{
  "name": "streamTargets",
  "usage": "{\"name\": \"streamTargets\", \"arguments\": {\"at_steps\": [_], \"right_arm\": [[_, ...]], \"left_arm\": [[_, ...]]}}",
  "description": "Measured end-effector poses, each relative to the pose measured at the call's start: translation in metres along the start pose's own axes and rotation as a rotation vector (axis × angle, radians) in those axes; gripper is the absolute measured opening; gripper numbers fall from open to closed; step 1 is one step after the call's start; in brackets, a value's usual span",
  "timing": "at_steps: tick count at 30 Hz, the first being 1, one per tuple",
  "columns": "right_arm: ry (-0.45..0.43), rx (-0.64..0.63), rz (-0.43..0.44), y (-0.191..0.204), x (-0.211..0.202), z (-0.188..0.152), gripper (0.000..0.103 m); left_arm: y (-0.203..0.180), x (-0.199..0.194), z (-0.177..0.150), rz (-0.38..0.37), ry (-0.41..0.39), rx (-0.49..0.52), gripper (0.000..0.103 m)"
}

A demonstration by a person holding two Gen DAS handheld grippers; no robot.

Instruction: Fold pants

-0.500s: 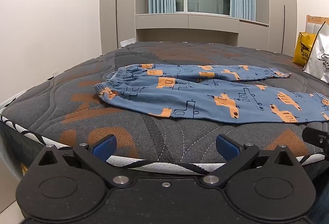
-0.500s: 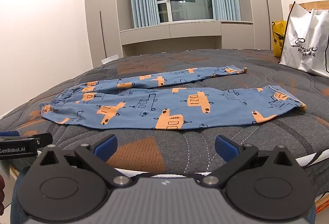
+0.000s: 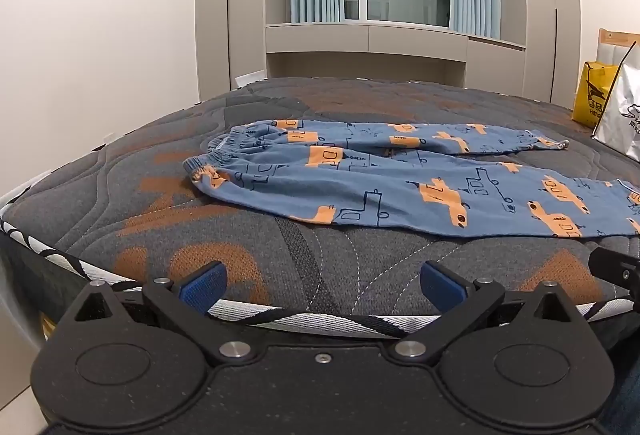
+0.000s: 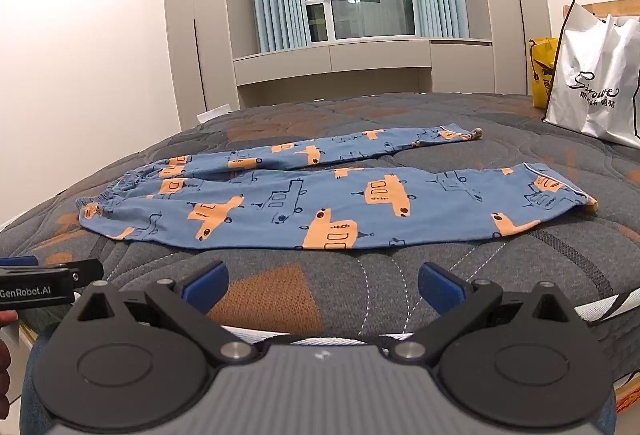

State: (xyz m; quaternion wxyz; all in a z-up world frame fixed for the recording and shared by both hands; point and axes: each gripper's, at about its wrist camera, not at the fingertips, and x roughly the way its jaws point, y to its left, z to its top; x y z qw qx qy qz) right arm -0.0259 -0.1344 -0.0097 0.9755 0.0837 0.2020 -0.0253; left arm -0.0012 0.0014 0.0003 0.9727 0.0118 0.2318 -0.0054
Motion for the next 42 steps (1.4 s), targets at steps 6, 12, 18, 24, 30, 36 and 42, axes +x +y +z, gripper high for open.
{"name": "streamTargets", "arguments": {"at_steps": [6,12,18,24,30,36,42], "right_arm": [[0.004,0.003,0.002,-0.0015,0.0015,-0.0019,0.103],[0.004,0.004,0.001,-0.0017,0.0017,-0.0012,0.103],[0.004,0.004,0.001,-0.0019,0.0018,-0.0009,0.103],[0.005,0.005,0.002,-0.002,0.0018,-0.0006,0.103],[0.005,0.004,0.001,-0.0017,0.0022,-0.0008,0.103],[0.005,0.004,0.002,-0.0015,0.0025,-0.0008,0.103],[0.005,0.004,0.001,-0.0019,0.0028,-0.0012,0.103]], "left_arm": [[0.0018,-0.0002,-0.0004,-0.004,-0.001,0.003,0.102],[-0.002,0.003,-0.0007,0.001,-0.001,0.002,0.102],[-0.0016,0.0031,-0.0002,-0.001,0.0,0.001,0.103],[-0.0018,0.0029,-0.0004,0.0,0.0,0.001,0.103],[-0.0019,0.003,-0.0003,0.0,0.001,0.001,0.102],[-0.0019,0.0031,-0.0002,0.001,0.002,0.0,0.102],[-0.002,0.0032,-0.0002,0.001,0.002,0.0,0.102]]}}
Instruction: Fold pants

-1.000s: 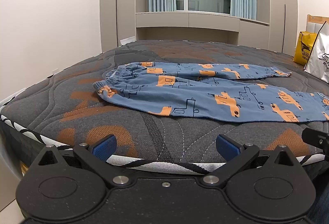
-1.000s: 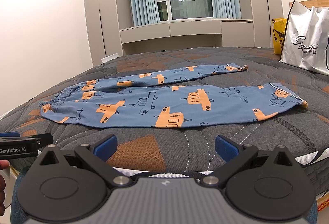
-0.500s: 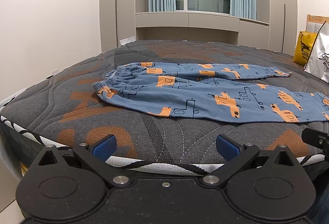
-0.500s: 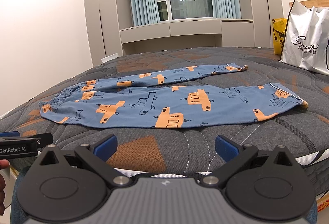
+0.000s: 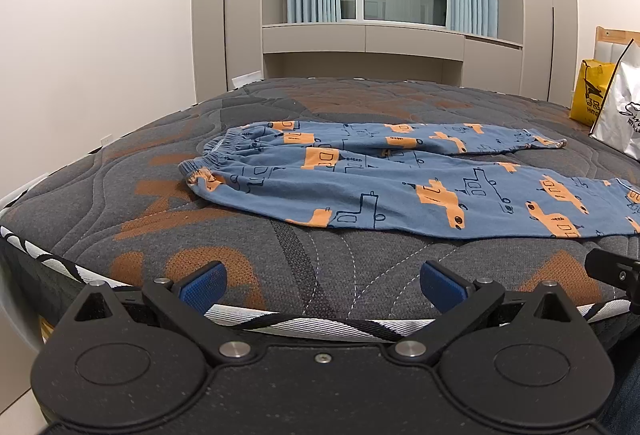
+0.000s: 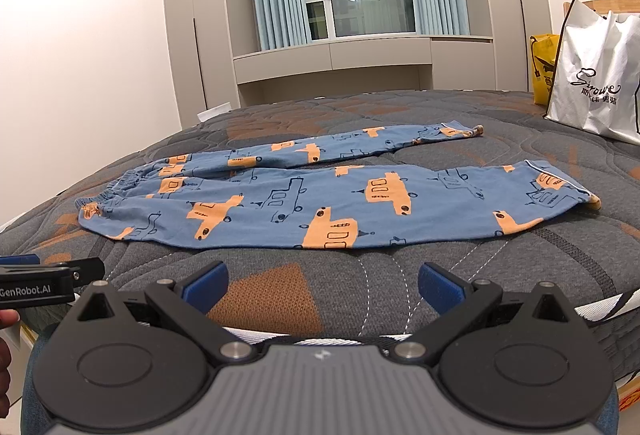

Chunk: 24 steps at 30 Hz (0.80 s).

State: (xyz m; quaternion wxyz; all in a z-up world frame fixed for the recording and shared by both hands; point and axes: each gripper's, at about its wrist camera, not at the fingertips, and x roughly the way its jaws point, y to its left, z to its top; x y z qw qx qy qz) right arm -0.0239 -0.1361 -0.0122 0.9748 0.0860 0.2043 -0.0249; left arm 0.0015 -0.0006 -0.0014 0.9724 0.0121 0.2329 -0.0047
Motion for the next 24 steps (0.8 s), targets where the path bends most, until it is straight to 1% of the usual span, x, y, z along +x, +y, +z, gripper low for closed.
{"name": "streamTargets", "arguments": {"at_steps": [8,13,24], "right_arm": [[0.003,0.002,-0.001,0.0,0.001,0.0,0.103],[0.009,-0.003,0.003,0.002,0.003,-0.001,0.103],[0.025,-0.036,-0.006,0.009,0.011,0.008,0.103]], "left_arm": [[-0.001,0.0,0.0,0.001,0.001,0.001,0.103],[-0.002,0.004,0.001,0.031,0.01,0.007,0.103],[-0.003,0.011,0.015,0.061,-0.005,0.038,0.103]]}}
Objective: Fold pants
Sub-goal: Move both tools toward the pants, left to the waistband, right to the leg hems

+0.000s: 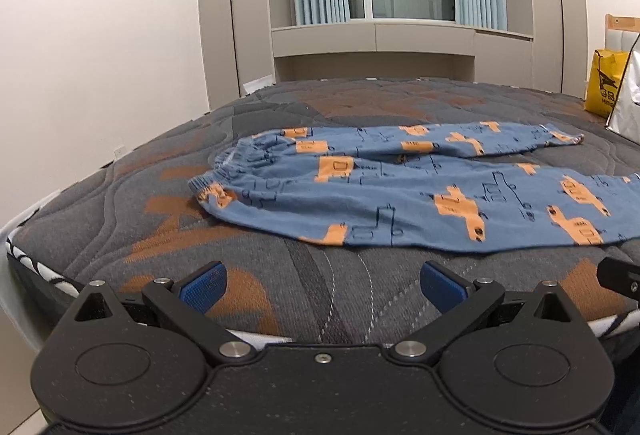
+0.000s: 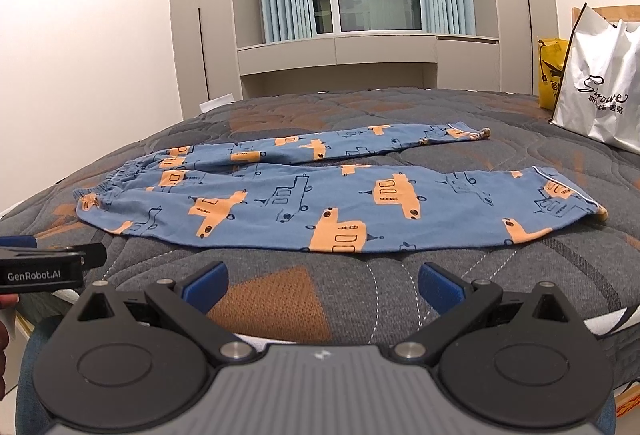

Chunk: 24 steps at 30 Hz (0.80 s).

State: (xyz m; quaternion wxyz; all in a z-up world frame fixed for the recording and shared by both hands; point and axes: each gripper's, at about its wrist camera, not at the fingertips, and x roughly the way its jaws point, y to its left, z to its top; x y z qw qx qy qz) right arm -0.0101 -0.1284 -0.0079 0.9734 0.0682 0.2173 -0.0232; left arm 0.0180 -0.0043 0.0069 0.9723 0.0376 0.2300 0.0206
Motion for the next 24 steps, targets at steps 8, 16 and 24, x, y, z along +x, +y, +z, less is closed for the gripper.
{"name": "streamTargets", "arguments": {"at_steps": [8,16,24], "right_arm": [[0.016,-0.024,0.032,0.004,0.008,0.018,0.103],[0.027,-0.065,0.083,0.005,0.023,0.048,0.103],[0.033,-0.128,0.073,0.008,0.06,0.082,0.103]], "left_arm": [[0.004,0.007,0.02,-0.004,-0.024,0.016,0.103],[0.014,0.023,0.051,-0.075,-0.031,0.005,0.103],[0.029,0.067,0.089,-0.133,-0.015,-0.014,0.103]]}}
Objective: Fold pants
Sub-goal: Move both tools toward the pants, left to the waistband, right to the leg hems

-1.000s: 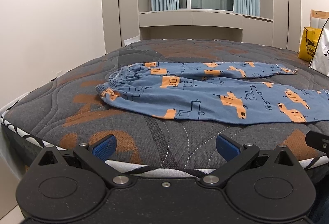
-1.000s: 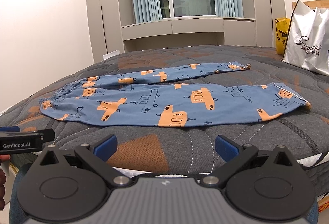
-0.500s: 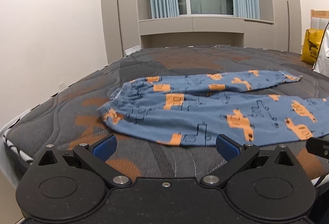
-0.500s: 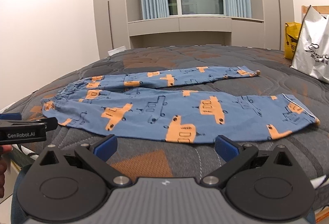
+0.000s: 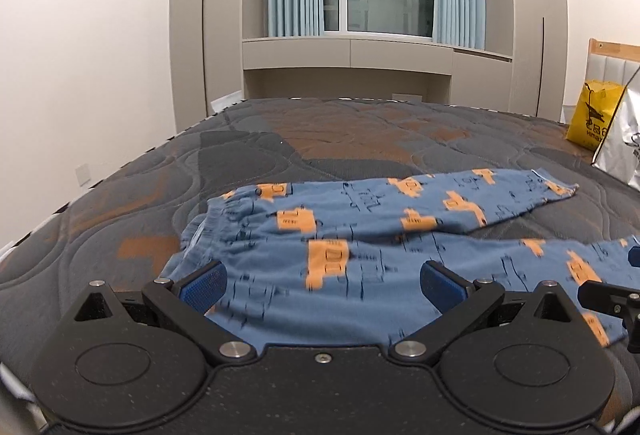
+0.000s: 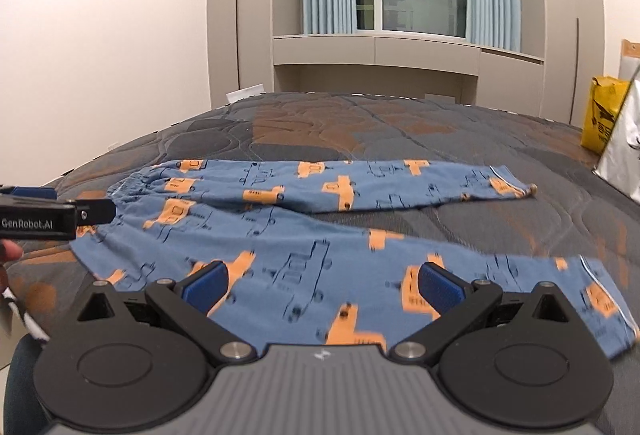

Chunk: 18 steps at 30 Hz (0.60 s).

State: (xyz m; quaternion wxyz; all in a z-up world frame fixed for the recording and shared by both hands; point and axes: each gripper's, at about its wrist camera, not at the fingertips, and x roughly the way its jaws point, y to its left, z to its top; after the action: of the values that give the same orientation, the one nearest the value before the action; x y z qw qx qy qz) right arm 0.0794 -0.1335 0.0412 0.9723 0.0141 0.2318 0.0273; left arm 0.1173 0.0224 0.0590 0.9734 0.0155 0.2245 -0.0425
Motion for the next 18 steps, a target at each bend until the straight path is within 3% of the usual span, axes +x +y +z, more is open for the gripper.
{"name": "streamTargets", "arguments": {"at_steps": [6,11,18], "right_arm": [[0.01,-0.025,0.013,-0.009,0.038,0.024,0.103],[0.005,-0.045,0.02,-0.019,0.067,0.04,0.103],[-0.006,-0.074,0.136,-0.041,0.097,0.062,0.103]], "left_arm": [[0.012,0.039,0.024,-0.017,0.003,0.045,0.103],[0.013,0.065,0.034,0.027,-0.052,0.092,0.103],[-0.003,0.097,0.051,0.133,-0.066,0.182,0.103]]}}
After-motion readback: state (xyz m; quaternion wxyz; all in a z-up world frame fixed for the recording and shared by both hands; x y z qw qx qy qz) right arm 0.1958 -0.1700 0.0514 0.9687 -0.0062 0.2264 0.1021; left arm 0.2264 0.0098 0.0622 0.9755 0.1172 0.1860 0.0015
